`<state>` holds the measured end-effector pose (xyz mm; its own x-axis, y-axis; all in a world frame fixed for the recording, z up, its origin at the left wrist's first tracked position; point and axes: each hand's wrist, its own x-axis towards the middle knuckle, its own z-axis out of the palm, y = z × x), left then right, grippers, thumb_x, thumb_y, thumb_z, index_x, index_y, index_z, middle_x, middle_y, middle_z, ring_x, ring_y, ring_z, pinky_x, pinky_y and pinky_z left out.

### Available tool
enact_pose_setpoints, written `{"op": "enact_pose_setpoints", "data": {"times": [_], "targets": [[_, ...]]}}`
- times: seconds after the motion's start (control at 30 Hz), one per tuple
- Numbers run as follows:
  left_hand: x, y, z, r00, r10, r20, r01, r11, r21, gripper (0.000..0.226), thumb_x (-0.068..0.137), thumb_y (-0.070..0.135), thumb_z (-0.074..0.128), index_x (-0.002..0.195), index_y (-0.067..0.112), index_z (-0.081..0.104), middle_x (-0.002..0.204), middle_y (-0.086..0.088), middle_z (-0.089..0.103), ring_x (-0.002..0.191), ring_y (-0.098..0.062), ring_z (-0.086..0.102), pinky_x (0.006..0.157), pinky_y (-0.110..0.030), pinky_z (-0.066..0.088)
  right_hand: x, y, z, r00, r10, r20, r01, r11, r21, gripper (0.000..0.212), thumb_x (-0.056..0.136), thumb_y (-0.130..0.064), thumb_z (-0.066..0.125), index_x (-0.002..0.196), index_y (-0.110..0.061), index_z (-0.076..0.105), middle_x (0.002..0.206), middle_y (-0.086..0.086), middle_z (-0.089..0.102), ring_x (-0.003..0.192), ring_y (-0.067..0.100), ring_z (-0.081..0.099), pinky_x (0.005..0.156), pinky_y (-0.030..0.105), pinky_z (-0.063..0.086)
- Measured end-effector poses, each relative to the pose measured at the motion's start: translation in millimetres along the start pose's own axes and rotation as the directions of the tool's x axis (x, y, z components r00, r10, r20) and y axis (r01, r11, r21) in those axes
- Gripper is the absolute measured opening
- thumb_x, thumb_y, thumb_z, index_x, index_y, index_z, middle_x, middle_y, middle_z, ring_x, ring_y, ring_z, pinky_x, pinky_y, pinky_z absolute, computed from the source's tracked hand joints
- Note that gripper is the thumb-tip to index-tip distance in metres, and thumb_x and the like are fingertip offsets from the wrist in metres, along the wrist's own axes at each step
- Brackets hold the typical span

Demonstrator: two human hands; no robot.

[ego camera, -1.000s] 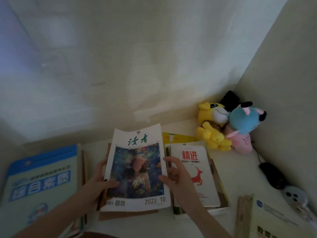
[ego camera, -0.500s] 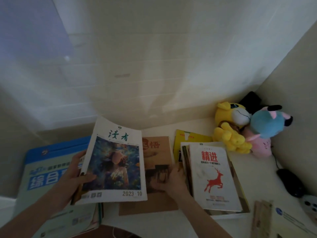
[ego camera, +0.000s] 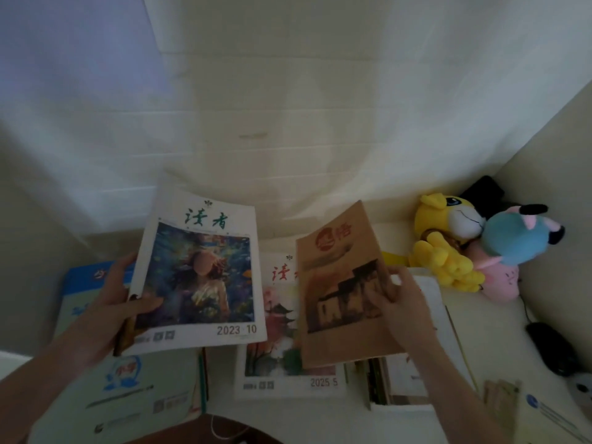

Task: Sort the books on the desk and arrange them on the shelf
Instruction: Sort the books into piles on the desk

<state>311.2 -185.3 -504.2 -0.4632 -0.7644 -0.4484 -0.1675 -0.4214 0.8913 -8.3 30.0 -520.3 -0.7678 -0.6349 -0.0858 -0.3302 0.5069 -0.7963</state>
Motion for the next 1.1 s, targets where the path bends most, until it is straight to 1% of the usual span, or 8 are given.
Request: {"op": "enact_pose_setpoints", "data": {"times": [0.17,0.27,0.37,0.47,0.6,0.8,0.97,1.1], "targets": [[-2.3,-16.2,17.0,0.998,-0.035,0.046,0.038,0.998,-0.058,0.07,0.077,-0.018,0.054,0.118,0.038,0.049,0.098,-0.009,0.073,0.076,-0.031,0.071,0.052,-0.038,0.058,6.9,-20.8,-50.4,0.992,0.007,-0.128,0.013,0.987,0.158,0.033,0.086,-0.017,0.071,0.111,-0.021,0.049,0.094,0.0,0.068,0.078,0.018,0.067,0.072,0.041,0.053],[-0.5,-44.1,42.5,0.991,-0.106,0.083,0.11,0.993,-0.052,0.07,0.078,-0.02,0.056,0.12,0.035,0.046,0.106,-0.012,0.069,0.086,-0.037,0.069,0.056,-0.042,0.059,2.7,-30.3,-58.4,0.997,0.066,-0.046,-0.041,0.91,0.412,0.039,0.08,-0.012,0.073,0.111,-0.017,0.049,0.089,-0.002,0.067,0.063,0.004,0.068,0.06,0.03,0.055],[1.5,-74.8,73.6,0.99,-0.083,0.11,0.081,0.996,0.022,0.071,0.08,-0.019,0.056,0.129,0.029,0.039,0.122,-0.007,0.059,0.098,-0.022,0.064,0.069,-0.03,0.056,-3.4,-21.2,-37.4,0.985,0.151,0.078,-0.17,0.85,0.499,0.055,0.059,-0.032,0.085,0.104,-0.018,0.055,0.097,0.012,0.072,0.078,0.02,0.072,0.063,0.035,0.058],[5.0,-91.4,97.2,0.991,-0.058,0.122,0.037,0.984,0.174,0.073,0.087,-0.014,0.054,0.141,0.022,0.022,0.123,0.006,0.048,0.111,-0.014,0.051,0.084,-0.021,0.042,-14.3,-1.0,-0.1,0.966,0.212,0.151,-0.257,0.863,0.436,0.045,0.066,-0.025,0.081,0.103,-0.021,0.056,0.108,0.013,0.068,0.094,0.031,0.068,0.084,0.051,0.055],[6.0,-103.4,108.1,0.985,-0.079,0.154,0.024,0.944,0.33,0.072,0.089,-0.005,0.056,0.14,0.02,0.012,0.121,0.009,0.041,0.127,-0.019,0.041,0.094,-0.019,0.034,-28.8,22.1,41.0,0.949,0.227,0.217,-0.282,0.92,0.272,0.026,0.086,-0.016,0.071,0.104,-0.019,0.053,0.096,-0.002,0.066,0.089,0.015,0.065,0.067,0.023,0.048],[7.8,-110.1,106.0,0.991,-0.134,0.019,0.085,0.725,0.684,0.072,0.094,0.008,0.053,0.15,0.016,0.008,0.145,-0.006,0.021,0.128,-0.019,0.038,0.103,-0.019,0.031,-36.1,38.8,65.7,0.946,0.232,0.229,-0.282,0.933,0.223,0.031,0.088,-0.008,0.067,0.111,-0.016,0.05,0.097,-0.002,0.064,0.089,0.008,0.063,0.063,0.013,0.046],[7.9,-115.4,97.9,0.999,-0.051,0.008,0.037,0.809,0.586,0.05,0.097,0.003,0.046,0.143,0.012,0.028,0.128,0.006,0.039,0.122,-0.02,0.042,0.093,-0.02,0.039,-36.3,49.6,82.8,0.95,0.203,0.235,-0.239,0.961,0.136,0.041,0.086,-0.008,0.069,0.119,-0.023,0.05,0.108,-0.005,0.065,0.106,0.017,0.062,0.088,0.038,0.052],[19.9,-100.0,97.6,0.995,-0.013,0.099,-0.04,0.858,0.512,0.041,0.101,0.018,0.042,0.137,0.034,0.031,0.129,0.02,0.037,0.127,-0.006,0.035,0.106,-0.019,0.022,-33.9,53.3,91.2,0.977,0.156,0.146,-0.131,0.977,-0.167,0.051,0.084,-0.023,0.073,0.129,-0.019,0.05,0.131,0.0,0.044,0.128,0.024,0.037,0.098,0.031,0.029]]}}
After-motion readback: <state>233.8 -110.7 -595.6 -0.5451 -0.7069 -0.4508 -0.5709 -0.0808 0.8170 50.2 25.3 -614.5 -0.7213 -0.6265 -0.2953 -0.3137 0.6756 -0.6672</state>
